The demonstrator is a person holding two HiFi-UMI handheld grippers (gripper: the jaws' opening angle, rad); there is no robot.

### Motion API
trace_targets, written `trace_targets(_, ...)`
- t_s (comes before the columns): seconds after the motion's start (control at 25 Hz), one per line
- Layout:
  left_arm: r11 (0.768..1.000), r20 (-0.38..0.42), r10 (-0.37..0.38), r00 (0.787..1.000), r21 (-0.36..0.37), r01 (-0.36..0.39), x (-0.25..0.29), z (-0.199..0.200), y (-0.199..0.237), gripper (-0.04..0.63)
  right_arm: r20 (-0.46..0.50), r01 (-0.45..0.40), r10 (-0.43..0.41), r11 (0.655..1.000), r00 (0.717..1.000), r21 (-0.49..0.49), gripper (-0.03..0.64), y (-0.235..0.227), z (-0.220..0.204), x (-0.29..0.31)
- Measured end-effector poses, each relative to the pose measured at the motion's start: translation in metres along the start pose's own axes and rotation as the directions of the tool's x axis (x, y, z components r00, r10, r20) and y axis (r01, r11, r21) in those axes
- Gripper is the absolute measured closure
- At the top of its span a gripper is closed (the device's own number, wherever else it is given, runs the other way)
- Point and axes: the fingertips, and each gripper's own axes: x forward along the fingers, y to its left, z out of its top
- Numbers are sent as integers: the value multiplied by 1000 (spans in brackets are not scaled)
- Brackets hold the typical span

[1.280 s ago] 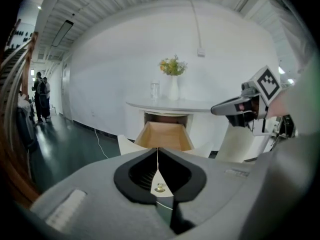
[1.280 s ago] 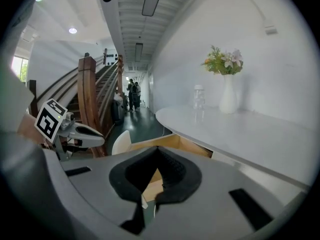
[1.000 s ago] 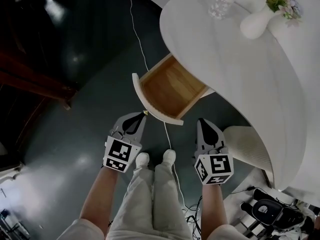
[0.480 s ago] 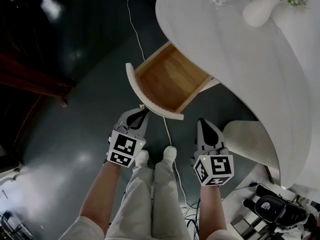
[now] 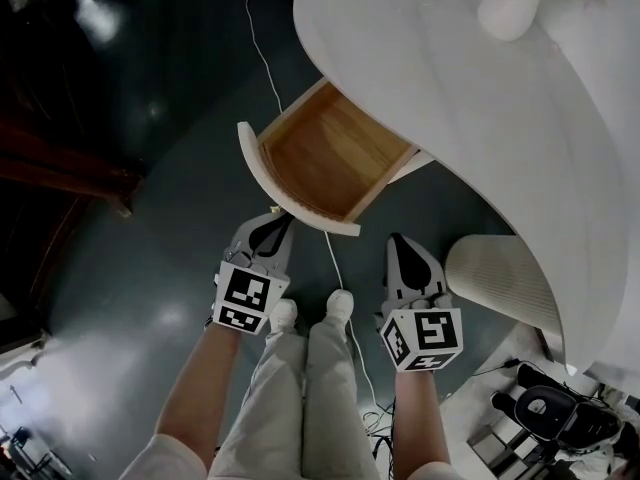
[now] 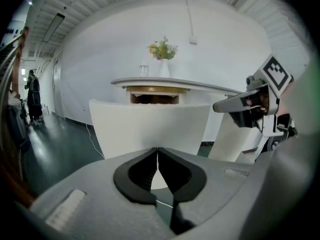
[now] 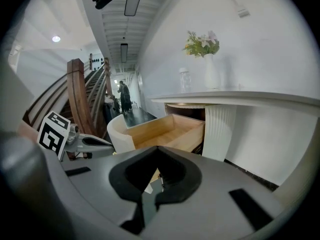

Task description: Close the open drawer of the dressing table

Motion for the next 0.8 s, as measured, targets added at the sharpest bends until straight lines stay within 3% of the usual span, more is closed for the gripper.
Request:
trace_targets(0.32, 999, -6, -15, 1000, 28, 15, 13, 10, -2, 579, -7, 15, -15, 1000, 1000, -9, 618, -6, 1, 4)
trace_targets(0.8, 1000, -1, -20, 1000, 5, 20, 47, 30, -3, 579, -28, 48, -49, 999, 998, -3, 618, -26, 3, 14)
